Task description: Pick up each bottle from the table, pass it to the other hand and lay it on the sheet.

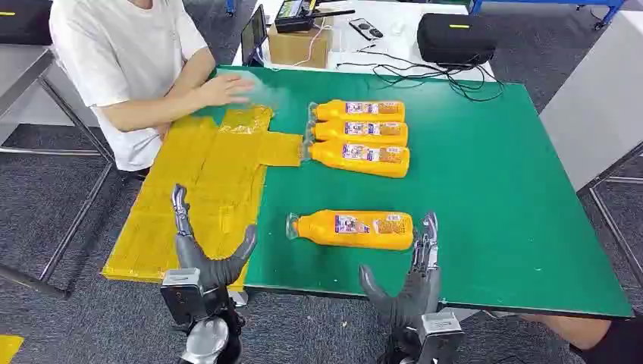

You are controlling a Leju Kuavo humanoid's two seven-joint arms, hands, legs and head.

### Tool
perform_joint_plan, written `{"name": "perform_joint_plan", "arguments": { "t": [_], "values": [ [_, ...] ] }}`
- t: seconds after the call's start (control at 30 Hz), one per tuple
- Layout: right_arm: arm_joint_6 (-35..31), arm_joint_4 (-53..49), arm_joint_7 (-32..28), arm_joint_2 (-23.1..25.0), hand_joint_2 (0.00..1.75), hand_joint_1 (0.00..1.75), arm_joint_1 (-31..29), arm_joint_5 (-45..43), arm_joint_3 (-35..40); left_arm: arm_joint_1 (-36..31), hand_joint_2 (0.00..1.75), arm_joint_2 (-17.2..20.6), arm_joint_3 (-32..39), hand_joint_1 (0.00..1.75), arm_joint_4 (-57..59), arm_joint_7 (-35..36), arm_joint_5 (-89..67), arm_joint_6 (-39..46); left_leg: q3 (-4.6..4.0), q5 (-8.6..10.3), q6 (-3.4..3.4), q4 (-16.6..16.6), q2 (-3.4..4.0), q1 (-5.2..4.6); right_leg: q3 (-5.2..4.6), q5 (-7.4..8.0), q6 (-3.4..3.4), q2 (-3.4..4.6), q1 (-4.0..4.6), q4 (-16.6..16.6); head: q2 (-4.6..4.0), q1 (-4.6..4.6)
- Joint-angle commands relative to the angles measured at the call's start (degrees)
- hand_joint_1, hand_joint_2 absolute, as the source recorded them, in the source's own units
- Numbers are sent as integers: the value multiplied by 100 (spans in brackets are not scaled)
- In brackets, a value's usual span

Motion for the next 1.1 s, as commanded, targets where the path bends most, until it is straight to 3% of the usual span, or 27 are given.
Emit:
{"name": "perform_joint_plan", "arguments": {
  "t": [0.03, 0.4, 0.47, 0.5, 0.57, 0.67, 0.87, 1.1],
  "values": [
    [32, 338, -20, -11, 175, 0, -172, 15, -67, -122, 175, -31, 43, 0, 280, 28, 29, 2, 34, -13, -6, -6, 8, 4, 33, -10, -13, 4, 6, -7, 0, 0],
    [6, 382, -20, -9, 175, 0, -188, 88, -68, -144, 175, -27, 16, 0, 290, 28, 43, 2, 23, -7, -5, -5, 4, 2, 22, -6, -10, 1, 3, -5, 0, 0],
    [-142, 830, 54, -13, 175, 0, -299, 715, -138, -100, 175, -30, 52, 0, 180, 28, 6, 2, 30, -11, -6, -5, 6, 4, 29, -9, -12, 2, 5, -6, 0, 0],
    [-175, 1187, 642, -200, 175, 0, -461, 1601, 9, -31, 175, -10, 95, 0, 83, 28, -1, 2, 25, -7, -5, -7, 6, 4, 25, -4, -10, 3, 5, -10, 0, 0],
    [-240, 1745, 852, -399, 175, 0, -697, 2266, 14, 33, 175, 117, 30, 0, 5, 28, 102, 2, 38, -9, -4, -12, 20, 6, 36, 0, -10, 16, 8, -19, 0, 0],
    [-431, 2019, 1170, -560, 175, 0, -854, 2976, -30, 102, 175, 171, -6, 0, -32, 28, 141, 2, 70, -19, -7, -19, 34, 7, 65, -7, -20, 27, 10, -25, 0, 0],
    [-200, 2356, 2301, -1000, 175, 0, -1402, 4615, -246, 203, 175, 266, -23, 0, -127, 28, 159, 2, 27, -4, 0, -8, 8, -1, 31, 0, -6, 4, 0, -12, 0, 4],
    [-85, 2562, 2421, -1039, 175, 0, -1734, 4858, -304, 159, 175, 294, -66, 0, -94, 28, 199, 2, 16, -1, 1, -4, 6, -5, 19, 2, -4, 7, -2, -6, 0, 0]
  ]
}}
